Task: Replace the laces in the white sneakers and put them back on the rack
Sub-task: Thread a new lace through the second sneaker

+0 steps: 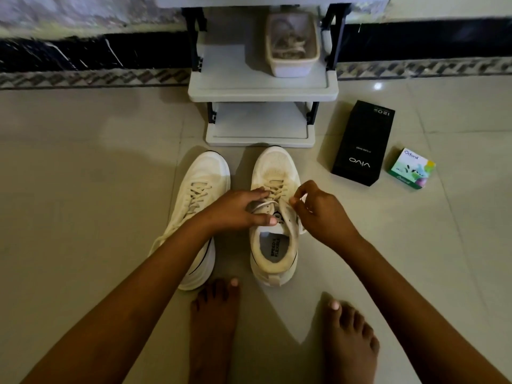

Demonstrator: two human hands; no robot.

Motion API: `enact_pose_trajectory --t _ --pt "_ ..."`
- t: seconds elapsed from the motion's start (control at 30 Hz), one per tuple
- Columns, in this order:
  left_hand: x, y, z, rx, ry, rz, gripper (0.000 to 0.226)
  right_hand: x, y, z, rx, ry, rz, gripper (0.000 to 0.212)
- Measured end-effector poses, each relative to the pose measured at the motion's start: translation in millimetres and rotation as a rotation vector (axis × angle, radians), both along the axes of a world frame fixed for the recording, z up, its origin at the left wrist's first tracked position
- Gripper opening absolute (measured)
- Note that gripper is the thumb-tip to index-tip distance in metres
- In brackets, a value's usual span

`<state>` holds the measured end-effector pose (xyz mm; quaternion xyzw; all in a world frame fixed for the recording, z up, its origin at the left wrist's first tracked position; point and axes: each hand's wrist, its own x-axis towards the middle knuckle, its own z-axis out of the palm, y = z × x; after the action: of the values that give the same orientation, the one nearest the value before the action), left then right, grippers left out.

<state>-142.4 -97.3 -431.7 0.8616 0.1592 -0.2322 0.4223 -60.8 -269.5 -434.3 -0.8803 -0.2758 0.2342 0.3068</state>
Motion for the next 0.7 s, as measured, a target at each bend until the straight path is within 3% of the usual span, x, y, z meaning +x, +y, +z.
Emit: enact_pose_trajectory --t 0.23,0.3,0.4,0.47,0.6,0.7 --pt "-0.4 -0.2 1.2 -0.003 0.0 0.001 0.074 8.0 -7.1 -3.6 0.03 -0.13 0.159 0.02" --pt "-0.6 -1.0 2.7 -0.005 -0.008 0.006 0.074 10.1 -4.9 9.0 0.256 0.07 0.026 0.015" --pt "0.0 -0.7 3.8 -0.007 -0.018 0.008 0.071 15.0 -4.7 35.6 0.682 0.567 -0.109 0.023" --pt "0.5 -0.7 3.9 -0.006 -0.022 0.005 0.071 17.6 -4.7 41.8 0.781 0.724 -0.143 0.023" --pt "-0.9 -0.9 3.6 -0.012 -0.012 0.01 0.073 10.0 1.9 26.3 0.265 0.425 -0.248 0.009" --pt "-1.3 -0.9 3.0 -0.005 -0.015 0.009 0.073 -2.0 0.0 7.9 -0.056 0.013 -0.007 0.022"
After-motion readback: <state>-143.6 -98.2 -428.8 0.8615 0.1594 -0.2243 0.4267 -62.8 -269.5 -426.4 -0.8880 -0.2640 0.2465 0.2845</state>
